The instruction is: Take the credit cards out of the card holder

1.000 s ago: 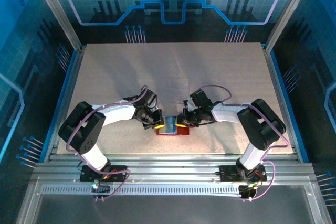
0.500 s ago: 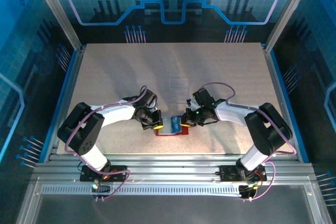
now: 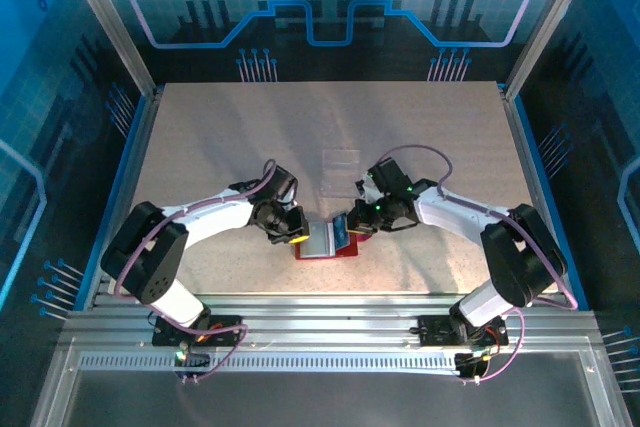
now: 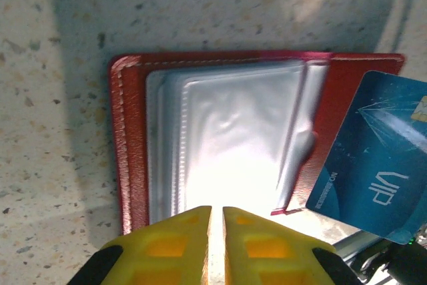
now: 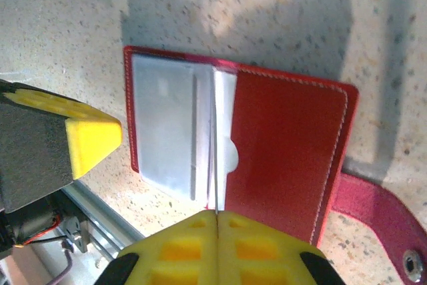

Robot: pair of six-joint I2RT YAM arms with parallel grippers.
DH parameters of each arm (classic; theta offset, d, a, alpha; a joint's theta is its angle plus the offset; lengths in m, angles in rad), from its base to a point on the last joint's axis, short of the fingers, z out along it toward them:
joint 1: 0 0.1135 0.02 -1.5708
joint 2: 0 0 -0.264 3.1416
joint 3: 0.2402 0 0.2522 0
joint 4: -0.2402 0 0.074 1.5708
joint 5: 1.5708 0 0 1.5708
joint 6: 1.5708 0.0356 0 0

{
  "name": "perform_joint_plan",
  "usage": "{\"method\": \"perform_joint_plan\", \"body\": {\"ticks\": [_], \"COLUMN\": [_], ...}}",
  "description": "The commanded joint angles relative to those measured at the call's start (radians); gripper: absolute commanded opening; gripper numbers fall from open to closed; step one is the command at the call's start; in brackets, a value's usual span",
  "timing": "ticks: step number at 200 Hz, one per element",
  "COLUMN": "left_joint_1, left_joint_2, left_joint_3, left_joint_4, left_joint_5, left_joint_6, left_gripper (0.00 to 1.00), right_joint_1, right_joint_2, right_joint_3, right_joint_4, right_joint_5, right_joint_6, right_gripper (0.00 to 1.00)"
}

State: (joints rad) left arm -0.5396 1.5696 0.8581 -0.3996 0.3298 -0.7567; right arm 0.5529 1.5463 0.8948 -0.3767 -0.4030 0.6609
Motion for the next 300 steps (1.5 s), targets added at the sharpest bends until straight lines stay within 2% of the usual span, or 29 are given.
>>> {"method": "perform_joint_plan", "body": {"ticks": [1,53,86,144,206,252,300], "left_joint_1": [0.001,0.022,0.052,0.076,0.112,0.137,0.148], "left_joint_2": [-0.048,-0.109,-0.122,-0.15,-0.208,-0.229,-0.221], "left_joint_3": [0.025,0.002,-0.032,-0.066,-0.116,-0.139,-0.145], "left_joint_4": [-0.039,-0.066,-0.064,-0.047,-0.023,-0.023,-0.018], "left_joint_5": [-0.029,-0.088,-0.081,-0.082,-0.105,-0.097,-0.085], "left_joint_6": [0.011,0.031,0.035,0.045,0.048,0.049,0.051], "left_gripper": [0.13,0.15,0.18,0.21,0.26,0.26,0.26], "right_joint_1": [-0.014,-0.015,-0.016,-0.018,-0.038,-0.041,-0.044], "right_joint_2": [-0.028,0.016,0.081,0.197,0.362,0.49,0.594], "right_joint_3": [0.085,0.28,0.414,0.61,0.845,1.029,1.133], "right_joint_4": [-0.124,-0.341,-0.46,-0.582,-0.696,-0.774,-0.813], "right_joint_5": [0.05,0.162,0.195,0.282,0.33,0.337,0.343], "right_joint_6": [-0.141,-0.558,-0.847,-1.231,-1.424,-1.483,-1.514], "right_gripper": [0.0,0.0,0.0,0.0,0.0,0.0,0.0]}}
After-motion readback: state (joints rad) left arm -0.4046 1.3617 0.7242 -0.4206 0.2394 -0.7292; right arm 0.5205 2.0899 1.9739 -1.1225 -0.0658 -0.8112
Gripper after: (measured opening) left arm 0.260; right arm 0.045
